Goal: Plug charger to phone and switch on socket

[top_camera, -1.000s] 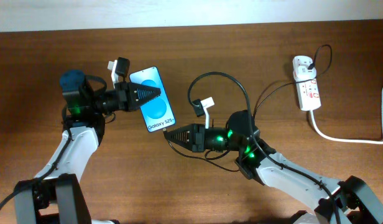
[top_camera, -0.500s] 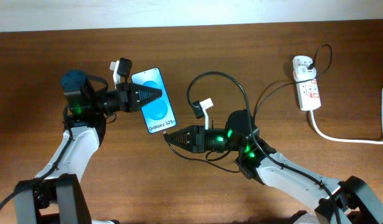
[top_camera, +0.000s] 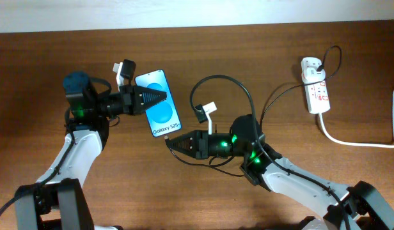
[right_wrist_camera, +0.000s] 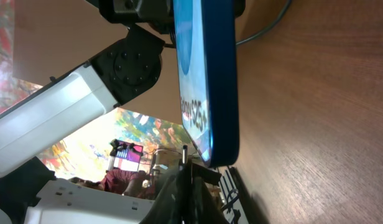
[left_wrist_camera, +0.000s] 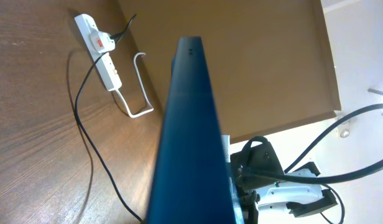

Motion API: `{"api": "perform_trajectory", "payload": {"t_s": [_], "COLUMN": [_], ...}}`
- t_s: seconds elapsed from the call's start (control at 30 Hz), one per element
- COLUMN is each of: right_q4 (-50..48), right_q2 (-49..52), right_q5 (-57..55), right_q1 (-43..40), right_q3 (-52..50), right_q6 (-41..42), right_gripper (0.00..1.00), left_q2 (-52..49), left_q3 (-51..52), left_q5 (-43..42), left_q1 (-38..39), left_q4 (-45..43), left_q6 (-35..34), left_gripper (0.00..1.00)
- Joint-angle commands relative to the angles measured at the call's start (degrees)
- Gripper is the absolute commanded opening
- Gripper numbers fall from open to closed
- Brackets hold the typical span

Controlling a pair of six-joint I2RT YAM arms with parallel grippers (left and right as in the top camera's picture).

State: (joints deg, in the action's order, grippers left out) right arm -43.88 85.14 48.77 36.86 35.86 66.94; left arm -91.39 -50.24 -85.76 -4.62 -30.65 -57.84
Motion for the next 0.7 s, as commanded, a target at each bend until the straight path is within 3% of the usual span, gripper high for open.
{"api": "perform_trajectory", "payload": {"t_s": [0.0, 0.67], "right_q4": [0.7, 1.4], "right_q2": [-0.2, -0.2], "right_q5": [0.1, -1.4], "right_q1": [0.3, -1.3], "right_q3": [1.2, 1.2], "right_q6": [0.0, -1.9], "right_gripper": [0.04, 0.04], "left_q2": [0.5, 0.5], "left_q3": [0.1, 0.1], "left_q5": [-1.5, -1.5], "left_q1": [0.1, 0.1], "left_q4": [-0.2, -0.2], "left_q6": [0.5, 0.5], "left_gripper": [0.0, 0.0]}}
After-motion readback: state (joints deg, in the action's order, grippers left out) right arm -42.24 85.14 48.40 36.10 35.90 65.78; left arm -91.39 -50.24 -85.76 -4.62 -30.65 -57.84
